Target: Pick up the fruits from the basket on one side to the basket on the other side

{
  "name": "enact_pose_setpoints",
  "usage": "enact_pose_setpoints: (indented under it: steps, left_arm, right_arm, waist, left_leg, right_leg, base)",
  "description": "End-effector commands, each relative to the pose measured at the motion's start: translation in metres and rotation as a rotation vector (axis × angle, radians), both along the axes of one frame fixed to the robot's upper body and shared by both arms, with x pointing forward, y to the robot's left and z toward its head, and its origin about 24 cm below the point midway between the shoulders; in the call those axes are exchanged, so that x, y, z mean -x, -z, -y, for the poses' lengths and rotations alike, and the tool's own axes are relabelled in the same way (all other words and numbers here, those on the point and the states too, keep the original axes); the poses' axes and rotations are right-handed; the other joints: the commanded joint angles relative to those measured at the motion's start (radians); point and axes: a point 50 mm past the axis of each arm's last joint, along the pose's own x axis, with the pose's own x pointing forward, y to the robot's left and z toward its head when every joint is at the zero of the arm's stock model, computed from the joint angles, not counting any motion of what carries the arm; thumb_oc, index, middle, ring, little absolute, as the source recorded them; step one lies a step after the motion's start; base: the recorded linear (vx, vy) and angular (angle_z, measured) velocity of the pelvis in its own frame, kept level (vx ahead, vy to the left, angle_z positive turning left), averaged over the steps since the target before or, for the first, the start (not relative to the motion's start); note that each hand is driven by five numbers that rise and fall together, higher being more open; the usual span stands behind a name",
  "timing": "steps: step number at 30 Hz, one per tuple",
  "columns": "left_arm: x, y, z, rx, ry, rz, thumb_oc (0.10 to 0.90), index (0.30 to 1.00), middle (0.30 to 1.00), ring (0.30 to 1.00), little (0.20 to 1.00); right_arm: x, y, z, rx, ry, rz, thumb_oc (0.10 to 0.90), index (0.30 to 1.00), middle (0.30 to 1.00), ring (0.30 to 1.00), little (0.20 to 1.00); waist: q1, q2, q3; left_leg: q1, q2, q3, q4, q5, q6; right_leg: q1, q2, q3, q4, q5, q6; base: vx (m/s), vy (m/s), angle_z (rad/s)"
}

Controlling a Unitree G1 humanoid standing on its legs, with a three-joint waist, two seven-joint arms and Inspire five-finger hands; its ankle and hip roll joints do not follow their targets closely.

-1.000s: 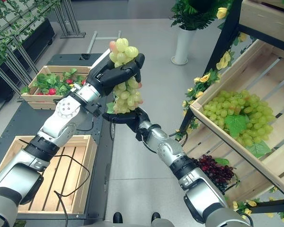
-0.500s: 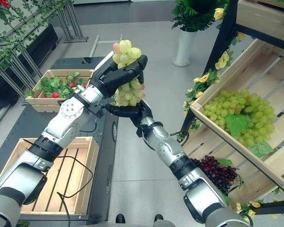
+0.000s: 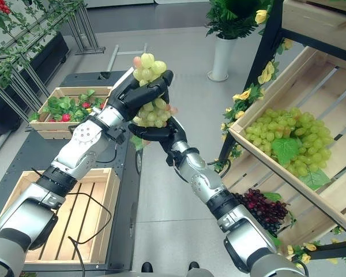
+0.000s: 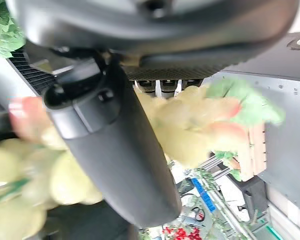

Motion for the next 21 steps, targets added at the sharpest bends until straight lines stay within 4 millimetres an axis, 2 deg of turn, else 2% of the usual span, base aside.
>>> enact_pose_setpoints:
  steps: [1, 2, 3, 4, 5, 21]
  left_arm:
    - [-0.0143, -0.0324, -0.0004, 0.083, -0.050, 0.114, 0.400, 0.300, 0.300, 0.300, 0.300]
    - [-0.0152, -0.0299, -0.0007, 0.083, -0.051, 0.107, 0.400, 0.300, 0.300, 0.300, 0.300]
    - [-0.0158, -0.0288, -0.0013, 0.083, -0.052, 0.102, 0.400, 0.300, 0.300, 0.300, 0.300]
    - [-0.0169, -0.0276, -0.0016, 0.086, -0.056, 0.095, 0.400, 0.300, 0.300, 0.300, 0.300]
    - [-0.0181, -0.0260, -0.0015, 0.089, -0.060, 0.085, 0.400, 0.300, 0.300, 0.300, 0.300]
    - [-0.0208, -0.0291, -0.0034, 0.115, -0.091, 0.085, 0.400, 0.300, 0.300, 0.300, 0.300]
  right_arm:
    - [0.0055, -0.0829, -0.0161, -0.352, -0.034, 0.363, 0.800, 0.900, 0.900, 0.900, 0.900]
    - [0.0064, -0.0846, -0.0160, -0.369, -0.038, 0.377, 0.800, 0.900, 0.900, 0.900, 0.900]
    - [0.0067, -0.0857, -0.0158, -0.379, -0.042, 0.385, 0.720, 0.780, 0.780, 0.780, 0.780]
    - [0.0070, -0.0871, -0.0162, -0.392, -0.046, 0.392, 0.427, 0.340, 0.340, 0.340, 0.340]
    - [0.0079, -0.0878, -0.0174, -0.412, -0.057, 0.399, 0.400, 0.300, 0.300, 0.300, 0.300]
    - [0.0056, -0.0860, -0.0133, -0.414, -0.036, 0.397, 0.400, 0.300, 0.300, 0.300, 0.300]
  waist:
    - [0.005, -0.003, -0.135]
    - [0.006, -0.003, -0.136]
    - [0.005, -0.003, -0.136]
    - [0.005, -0.002, -0.137]
    - [0.005, -0.002, -0.139]
    - [-0.002, -0.004, -0.136]
  left_leg:
    - [-0.001, -0.035, -0.028, 0.001, -0.110, -0.015]
    - [-0.001, -0.036, -0.029, 0.001, -0.110, -0.014]
    - [-0.001, -0.036, -0.029, 0.001, -0.110, -0.015]
    - [-0.001, -0.036, -0.028, 0.001, -0.110, -0.015]
    - [-0.001, -0.036, -0.028, 0.001, -0.110, -0.014]
    - [0.001, -0.035, -0.025, 0.001, -0.109, -0.015]
  right_leg:
    - [-0.006, 0.024, -0.018, 0.001, -0.044, -0.033]
    - [-0.006, 0.024, -0.018, 0.001, -0.044, -0.033]
    - [-0.005, 0.024, -0.018, 0.001, -0.045, -0.032]
    - [-0.005, 0.024, -0.018, 0.001, -0.045, -0.032]
    - [-0.005, 0.024, -0.019, 0.001, -0.045, -0.032]
    - [-0.007, 0.026, -0.013, 0.001, -0.042, -0.031]
  base:
    - [0.00, 0.000, 0.00]
    - [0.00, 0.000, 0.00]
    - [0.00, 0.000, 0.00]
    - [0.00, 0.000, 0.00]
    - [0.00, 0.000, 0.00]
    - [0.00, 0.000, 0.00]
